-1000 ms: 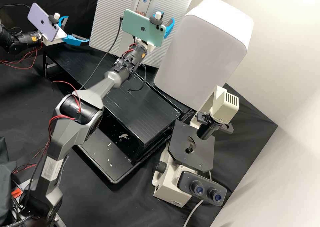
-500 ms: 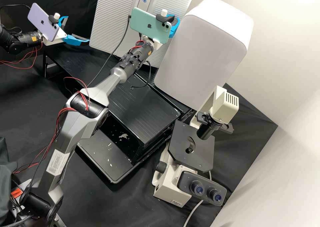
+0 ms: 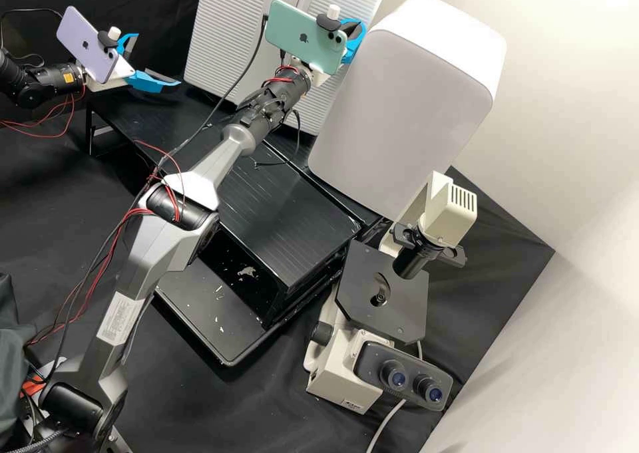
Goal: Close the incubator door
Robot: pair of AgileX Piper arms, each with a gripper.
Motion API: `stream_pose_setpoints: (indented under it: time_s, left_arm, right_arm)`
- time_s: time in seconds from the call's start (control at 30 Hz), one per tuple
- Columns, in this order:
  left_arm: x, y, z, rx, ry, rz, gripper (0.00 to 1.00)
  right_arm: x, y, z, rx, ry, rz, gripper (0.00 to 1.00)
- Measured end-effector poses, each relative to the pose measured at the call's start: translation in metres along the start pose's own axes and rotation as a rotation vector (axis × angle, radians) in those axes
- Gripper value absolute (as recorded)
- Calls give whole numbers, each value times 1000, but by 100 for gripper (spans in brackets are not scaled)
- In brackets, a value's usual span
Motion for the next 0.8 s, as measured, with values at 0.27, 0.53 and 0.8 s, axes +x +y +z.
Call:
stream_pose_setpoints:
  time_s: [0.27,0.53,0.8]
  left_arm:
    - [0,0,0,0,0,0,100]
    - [0,0,0,0,0,0,100]
    - [0,0,0,0,0,0,100]
  right_arm:
    - [1,0,-2,-39,7,10,0]
    - [6,6,-17,-44,-2,42,0]
    - [-5,-2,-16,-26,25,-10,100]
